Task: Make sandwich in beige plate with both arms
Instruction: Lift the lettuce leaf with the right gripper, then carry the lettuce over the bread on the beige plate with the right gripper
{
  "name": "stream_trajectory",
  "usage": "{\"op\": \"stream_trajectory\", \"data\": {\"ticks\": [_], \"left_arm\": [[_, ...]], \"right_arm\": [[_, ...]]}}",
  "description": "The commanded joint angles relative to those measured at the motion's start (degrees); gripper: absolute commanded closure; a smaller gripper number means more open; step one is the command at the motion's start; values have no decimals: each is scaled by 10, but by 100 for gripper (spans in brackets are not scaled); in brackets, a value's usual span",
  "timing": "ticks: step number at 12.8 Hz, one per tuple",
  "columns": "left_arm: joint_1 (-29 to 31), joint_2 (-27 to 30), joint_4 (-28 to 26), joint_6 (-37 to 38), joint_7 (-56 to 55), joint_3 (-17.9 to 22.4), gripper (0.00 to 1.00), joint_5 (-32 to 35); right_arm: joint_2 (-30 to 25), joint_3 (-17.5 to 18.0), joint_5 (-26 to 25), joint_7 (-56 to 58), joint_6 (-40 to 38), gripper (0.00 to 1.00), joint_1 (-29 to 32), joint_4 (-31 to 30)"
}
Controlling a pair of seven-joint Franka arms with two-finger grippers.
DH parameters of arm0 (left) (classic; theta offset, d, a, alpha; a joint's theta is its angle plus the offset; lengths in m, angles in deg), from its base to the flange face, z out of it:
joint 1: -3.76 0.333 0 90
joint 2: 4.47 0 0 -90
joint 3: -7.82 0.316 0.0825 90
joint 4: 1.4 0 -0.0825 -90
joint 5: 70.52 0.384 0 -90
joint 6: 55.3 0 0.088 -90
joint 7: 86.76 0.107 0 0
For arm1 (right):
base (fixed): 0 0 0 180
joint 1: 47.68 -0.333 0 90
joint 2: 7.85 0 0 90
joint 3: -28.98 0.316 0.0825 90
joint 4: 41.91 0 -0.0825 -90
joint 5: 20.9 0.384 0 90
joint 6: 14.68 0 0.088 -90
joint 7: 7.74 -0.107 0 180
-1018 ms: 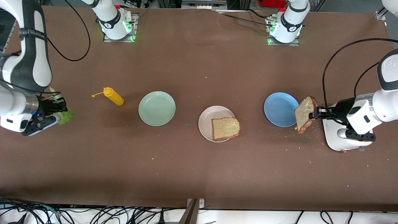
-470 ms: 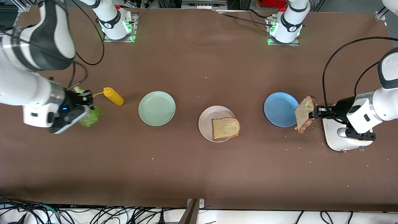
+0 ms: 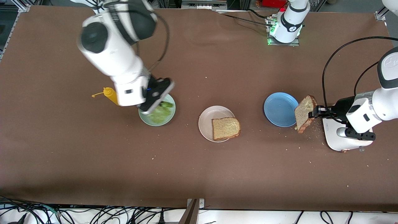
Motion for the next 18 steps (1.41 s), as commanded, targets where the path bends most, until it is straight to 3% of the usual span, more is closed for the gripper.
{"op": "stream_trajectory", "data": {"ticks": [1, 4, 8, 13, 18], "left_arm": [[-2, 5, 3, 10, -16, 0, 100, 7], [-1, 3, 4, 10, -22, 1, 100, 6], [-1, 4, 4, 10, -21, 1, 100, 8], [-1, 4, 4, 10, -22, 1, 100, 9], [-1, 4, 5, 10, -22, 1, 100, 8]], "right_arm": [[52, -11, 6, -63, 90, 100, -75, 11], [105, -12, -22, -120, 209, 100, -130, 11], [170, -3, -13, -152, 337, 100, -146, 11], [240, 14, -7, -225, 477, 100, -146, 8], [304, 13, -8, -227, 577, 100, -130, 34]]}}
